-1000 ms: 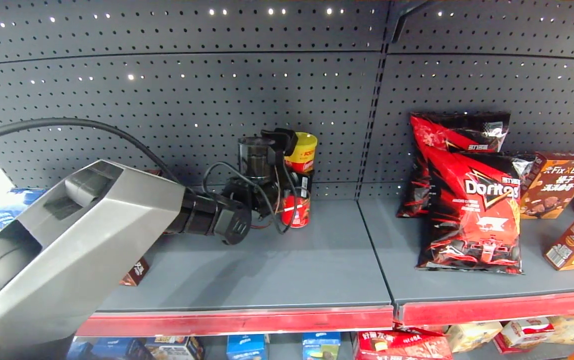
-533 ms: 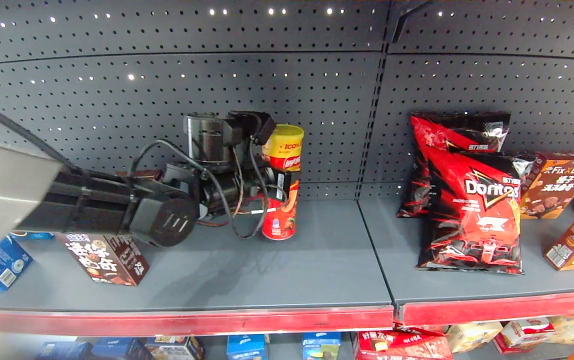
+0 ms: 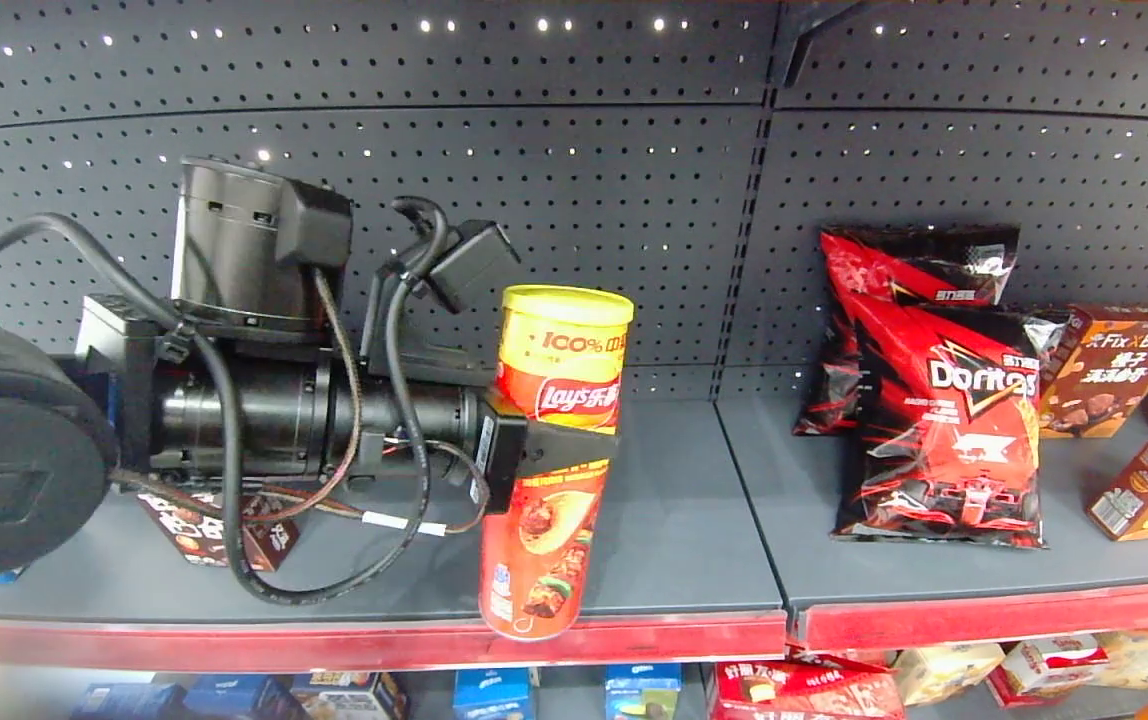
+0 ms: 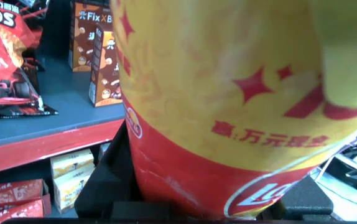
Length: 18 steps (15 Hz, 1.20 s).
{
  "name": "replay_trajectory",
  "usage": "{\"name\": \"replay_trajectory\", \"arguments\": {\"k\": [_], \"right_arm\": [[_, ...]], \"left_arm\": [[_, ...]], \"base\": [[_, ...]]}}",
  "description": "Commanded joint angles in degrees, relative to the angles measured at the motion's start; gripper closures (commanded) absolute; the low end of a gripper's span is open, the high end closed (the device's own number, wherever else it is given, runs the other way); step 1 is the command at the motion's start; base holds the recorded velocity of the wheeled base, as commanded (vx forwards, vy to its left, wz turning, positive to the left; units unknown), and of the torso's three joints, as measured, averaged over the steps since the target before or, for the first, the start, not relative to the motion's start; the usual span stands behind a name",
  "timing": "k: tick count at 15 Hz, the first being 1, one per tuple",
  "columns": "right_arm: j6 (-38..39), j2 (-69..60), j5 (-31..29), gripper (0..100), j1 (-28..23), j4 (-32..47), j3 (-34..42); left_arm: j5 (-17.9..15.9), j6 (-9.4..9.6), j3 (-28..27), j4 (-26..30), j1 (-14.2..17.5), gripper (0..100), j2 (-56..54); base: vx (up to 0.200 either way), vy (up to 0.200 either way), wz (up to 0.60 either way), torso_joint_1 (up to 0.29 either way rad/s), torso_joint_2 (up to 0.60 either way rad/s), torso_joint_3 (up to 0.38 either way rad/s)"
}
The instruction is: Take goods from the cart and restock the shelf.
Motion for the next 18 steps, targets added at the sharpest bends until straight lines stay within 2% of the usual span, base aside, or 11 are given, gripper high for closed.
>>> {"name": "replay_trajectory", "arguments": {"k": [1,2,4,6,8,10,12,18], "right_arm": [[0.0,0.0,0.0,100,0.0,0.1,-0.2],[0.0,0.0,0.1,100,0.0,0.1,0.0],[0.0,0.0,0.1,100,0.0,0.1,0.3],[0.0,0.0,0.1,100,0.0,0.1,0.5],[0.0,0.0,0.1,100,0.0,0.1,0.6],[0.0,0.0,0.1,100,0.0,0.1,0.6],[0.0,0.0,0.1,100,0.0,0.1,0.6],[0.0,0.0,0.1,100,0.0,0.1,0.7]], "left_arm": [[1.4,-0.32,6.0,-5.2,0.1,100,-2.9],[2.4,-0.76,10.7,-11.2,0.1,100,-2.9],[3.4,-1.90,13.5,-13.5,0.1,100,-3.4],[3.9,-1.90,12.5,-13.4,0.8,100,-3.6],[7.0,-1.73,10.8,-13.5,0.8,100,-3.4],[9.0,-0.76,10.3,-16.6,0.8,100,-1.5],[9.0,-1.02,11.2,-19.3,0.8,100,-0.7],[11.4,-0.85,11.4,-19.2,0.7,100,3.9]], "base": [[0.000,0.000,0.00,0.000,0.00,0.000],[0.000,0.000,0.00,0.000,0.00,0.000],[0.000,0.000,0.00,0.000,0.00,0.000],[0.000,0.000,0.00,0.000,0.00,0.000],[0.000,0.000,0.00,0.000,0.00,0.000],[0.000,0.000,0.00,0.000,0.00,0.000],[0.000,0.000,0.00,0.000,0.00,0.000],[0.000,0.000,0.00,0.000,0.00,0.000]]}}
